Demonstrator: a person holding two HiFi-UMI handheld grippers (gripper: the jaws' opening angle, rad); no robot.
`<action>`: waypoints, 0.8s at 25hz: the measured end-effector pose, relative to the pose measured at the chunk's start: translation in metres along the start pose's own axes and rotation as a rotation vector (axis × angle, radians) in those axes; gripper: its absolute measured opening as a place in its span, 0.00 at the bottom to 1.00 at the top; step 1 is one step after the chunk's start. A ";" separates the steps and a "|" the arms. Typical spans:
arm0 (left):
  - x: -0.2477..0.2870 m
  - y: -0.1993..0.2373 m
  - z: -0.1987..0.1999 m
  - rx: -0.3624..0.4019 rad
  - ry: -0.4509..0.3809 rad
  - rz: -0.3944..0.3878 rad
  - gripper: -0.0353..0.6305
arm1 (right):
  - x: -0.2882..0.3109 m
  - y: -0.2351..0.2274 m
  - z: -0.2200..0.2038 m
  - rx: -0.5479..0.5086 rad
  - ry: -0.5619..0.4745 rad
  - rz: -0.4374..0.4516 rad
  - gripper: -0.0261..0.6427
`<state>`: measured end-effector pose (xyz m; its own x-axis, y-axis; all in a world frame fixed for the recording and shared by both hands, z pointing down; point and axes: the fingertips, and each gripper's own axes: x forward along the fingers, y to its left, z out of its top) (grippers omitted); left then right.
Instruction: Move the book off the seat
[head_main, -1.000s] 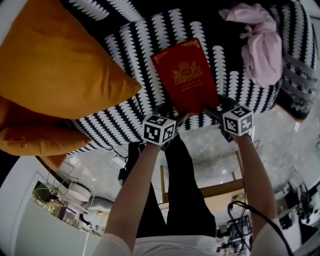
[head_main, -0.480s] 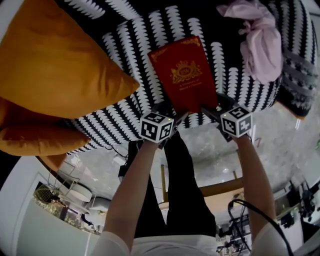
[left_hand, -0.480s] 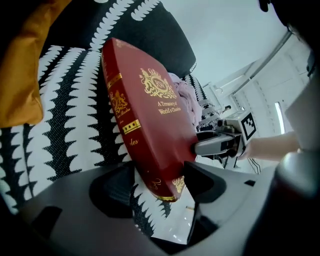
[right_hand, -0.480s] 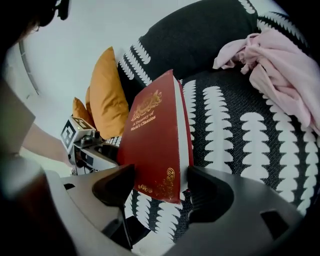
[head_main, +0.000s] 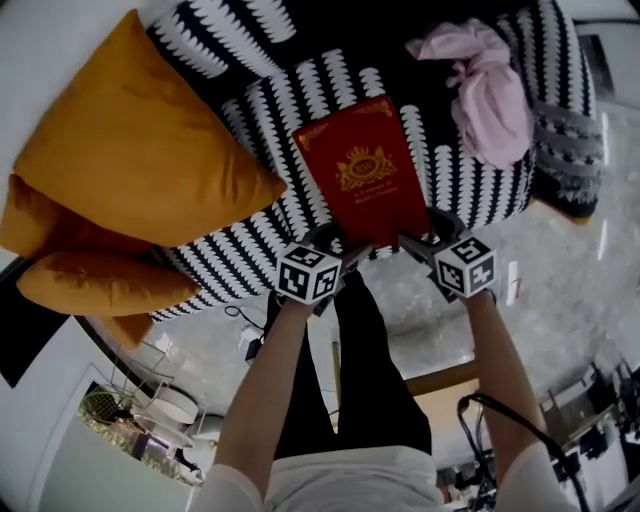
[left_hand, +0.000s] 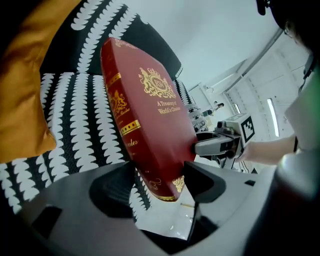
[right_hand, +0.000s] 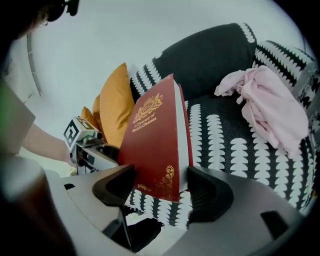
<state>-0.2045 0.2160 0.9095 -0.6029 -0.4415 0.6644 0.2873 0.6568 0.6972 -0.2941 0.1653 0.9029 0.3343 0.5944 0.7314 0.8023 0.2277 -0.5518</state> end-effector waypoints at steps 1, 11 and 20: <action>-0.006 -0.009 0.002 0.006 0.006 -0.005 0.51 | -0.009 0.005 0.002 0.002 -0.004 -0.002 0.56; -0.075 -0.085 0.048 0.109 0.034 0.006 0.51 | -0.094 0.058 0.049 0.024 -0.089 -0.034 0.56; -0.137 -0.138 0.070 0.173 0.058 -0.005 0.51 | -0.152 0.113 0.079 0.030 -0.154 -0.082 0.56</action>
<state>-0.2135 0.2290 0.7033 -0.5582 -0.4764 0.6793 0.1491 0.7478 0.6470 -0.2937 0.1619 0.6975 0.1869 0.6833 0.7058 0.8077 0.3021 -0.5064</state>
